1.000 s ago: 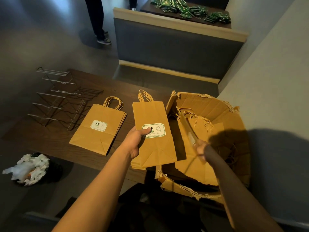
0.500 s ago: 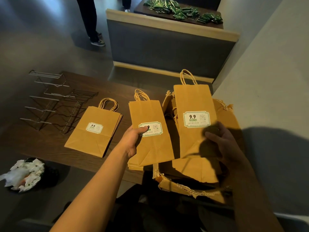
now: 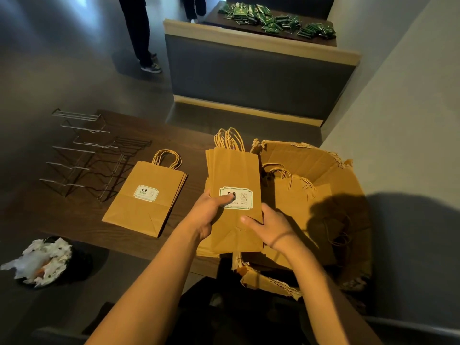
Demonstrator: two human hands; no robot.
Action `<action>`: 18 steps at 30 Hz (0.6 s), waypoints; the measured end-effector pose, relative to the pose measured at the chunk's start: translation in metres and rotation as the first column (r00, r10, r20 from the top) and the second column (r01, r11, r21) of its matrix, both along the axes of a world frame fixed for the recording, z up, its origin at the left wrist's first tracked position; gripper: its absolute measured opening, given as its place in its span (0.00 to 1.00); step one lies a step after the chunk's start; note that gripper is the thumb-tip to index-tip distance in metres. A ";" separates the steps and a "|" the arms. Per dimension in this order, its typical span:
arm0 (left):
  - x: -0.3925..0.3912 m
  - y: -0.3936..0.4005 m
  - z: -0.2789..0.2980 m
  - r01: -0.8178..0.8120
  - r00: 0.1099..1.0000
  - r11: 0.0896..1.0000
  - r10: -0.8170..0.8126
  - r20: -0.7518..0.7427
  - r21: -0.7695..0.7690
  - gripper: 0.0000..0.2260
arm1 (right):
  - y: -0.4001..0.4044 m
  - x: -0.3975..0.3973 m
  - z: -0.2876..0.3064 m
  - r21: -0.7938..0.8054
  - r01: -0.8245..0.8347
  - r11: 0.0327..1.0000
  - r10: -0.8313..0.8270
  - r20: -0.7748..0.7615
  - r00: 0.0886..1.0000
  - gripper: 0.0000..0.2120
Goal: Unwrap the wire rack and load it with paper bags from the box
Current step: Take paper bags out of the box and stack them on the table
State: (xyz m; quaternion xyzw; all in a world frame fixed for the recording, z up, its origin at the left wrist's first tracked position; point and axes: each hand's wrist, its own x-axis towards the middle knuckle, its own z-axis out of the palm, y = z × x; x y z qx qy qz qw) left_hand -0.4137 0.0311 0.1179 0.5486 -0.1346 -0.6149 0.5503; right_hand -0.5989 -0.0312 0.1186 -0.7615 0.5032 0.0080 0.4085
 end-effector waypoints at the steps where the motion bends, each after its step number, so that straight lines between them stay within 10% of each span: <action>1: 0.000 0.000 0.000 -0.013 1.000 1.000 0.013 -0.004 0.005 0.16 | -0.003 0.000 0.003 0.015 -0.004 1.000 0.003 0.012 1.000 0.34; 4: 0.003 0.001 -0.001 -0.052 0.998 0.998 0.052 -0.029 0.026 0.15 | -0.022 -0.006 -0.002 0.123 0.094 0.988 -0.105 0.087 0.991 0.22; 13: 0.023 0.010 -0.012 -0.187 0.969 0.976 0.202 -0.143 0.107 0.12 | -0.099 -0.075 -0.155 0.046 0.421 0.906 -0.384 -0.329 0.863 0.60; 18: 0.025 0.014 -0.017 -0.191 0.968 0.974 0.208 -0.142 0.122 0.13 | -0.070 -0.037 -0.122 -0.118 0.503 0.856 -0.501 -0.426 0.753 0.55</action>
